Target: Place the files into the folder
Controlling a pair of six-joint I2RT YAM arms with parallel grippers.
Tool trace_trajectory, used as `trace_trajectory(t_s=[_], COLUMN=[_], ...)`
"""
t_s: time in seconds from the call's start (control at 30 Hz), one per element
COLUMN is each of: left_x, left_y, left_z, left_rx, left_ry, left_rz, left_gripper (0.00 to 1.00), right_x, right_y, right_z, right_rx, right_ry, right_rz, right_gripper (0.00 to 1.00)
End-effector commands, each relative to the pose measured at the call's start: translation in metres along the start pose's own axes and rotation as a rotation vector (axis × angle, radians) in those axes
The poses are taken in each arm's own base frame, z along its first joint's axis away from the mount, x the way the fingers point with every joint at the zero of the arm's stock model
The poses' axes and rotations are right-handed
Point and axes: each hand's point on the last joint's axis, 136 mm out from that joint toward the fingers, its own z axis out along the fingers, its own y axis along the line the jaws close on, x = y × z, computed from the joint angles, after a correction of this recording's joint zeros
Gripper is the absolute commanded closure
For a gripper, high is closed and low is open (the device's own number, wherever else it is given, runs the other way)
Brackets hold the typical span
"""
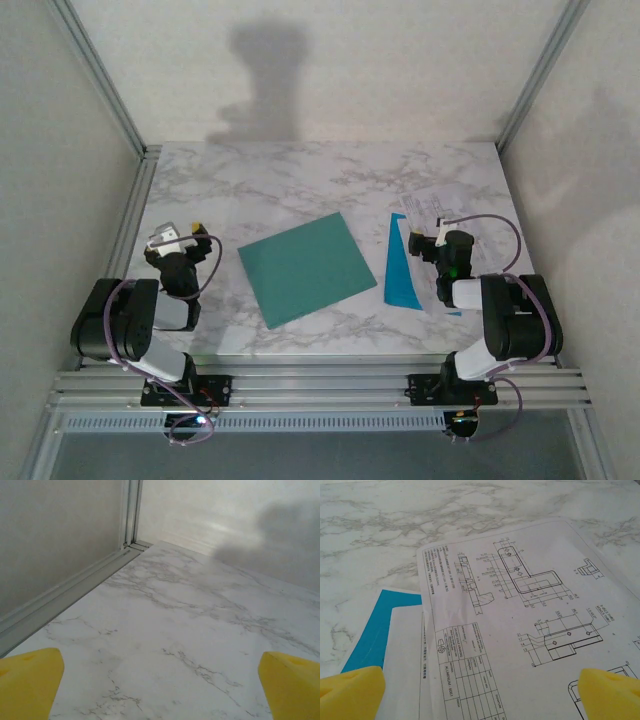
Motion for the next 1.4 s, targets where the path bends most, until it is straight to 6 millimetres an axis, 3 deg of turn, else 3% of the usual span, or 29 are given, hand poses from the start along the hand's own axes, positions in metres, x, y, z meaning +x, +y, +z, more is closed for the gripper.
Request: trace_trajectory(t_s=[0.0,0.67,0.8,0.83,0.87,0.93,1.03,1.1,1.13,1.17,1.2,1.23,1.3,1.37], left_x=[-0.009,-0.009,-0.023,-0.029,-0.039,-0.067,-0.13,-0.176,-0.186,-0.184,-0.174,-0.17,-0.157,-0.145], left_y=[-0.006,-0.005,-0.01,-0.01,-0.012,-0.016,-0.043,-0.067,-0.066,-0.059,-0.058,-0.062,-0.104,-0.144], left_z=[0.001,0.001,0.004,0.004,0.003,-0.007,-0.016,-0.017,-0.008,0.007,0.018,0.026,0.047,0.046], left_rx=[0.016,0.015,0.002,-0.017,-0.03,-0.025,0.029,0.089,0.047,-0.057,-0.116,-0.121,0.063,0.191], left_ry=[-0.034,-0.033,-0.02,-0.02,-0.031,-0.114,-0.246,-0.296,-0.251,-0.111,0.085,0.176,0.329,0.396], left_rz=[-0.001,-0.001,0.017,0.024,0.025,-0.025,-0.09,-0.19,-0.299,-0.481,-0.531,-0.527,-0.514,-0.458], left_gripper=[0.0,0.01,0.0,0.0,0.0,0.0,0.0,0.01,0.01,0.0,0.0,0.0,0.01,0.0], right_x=[-0.01,-0.01,-0.022,-0.044,-0.051,-0.084,-0.16,-0.201,-0.202,-0.189,-0.165,-0.142,-0.13,-0.111], right_y=[0.0,0.0,-0.015,-0.016,-0.018,-0.018,-0.014,-0.021,-0.033,-0.043,-0.054,-0.06,-0.028,0.004], right_z=[0.002,0.002,-0.01,-0.014,-0.02,-0.04,-0.086,-0.119,-0.128,-0.138,-0.155,-0.166,-0.146,-0.141], right_rx=[0.012,0.01,0.106,0.124,0.142,0.158,0.178,0.212,0.27,0.342,0.461,0.554,0.371,0.253], right_ry=[-0.033,-0.036,-0.023,-0.06,-0.061,-0.157,-0.306,-0.318,-0.265,-0.149,-0.005,0.096,0.256,0.382], right_rz=[-0.011,-0.011,0.014,0.02,0.02,0.039,0.1,0.266,0.424,0.601,0.711,0.776,0.699,0.693], right_gripper=[0.01,0.01,0.01,0.01,0.01,0.01,0.01,0.01,0.01,0.01,0.01,0.02,0.14,0.17])
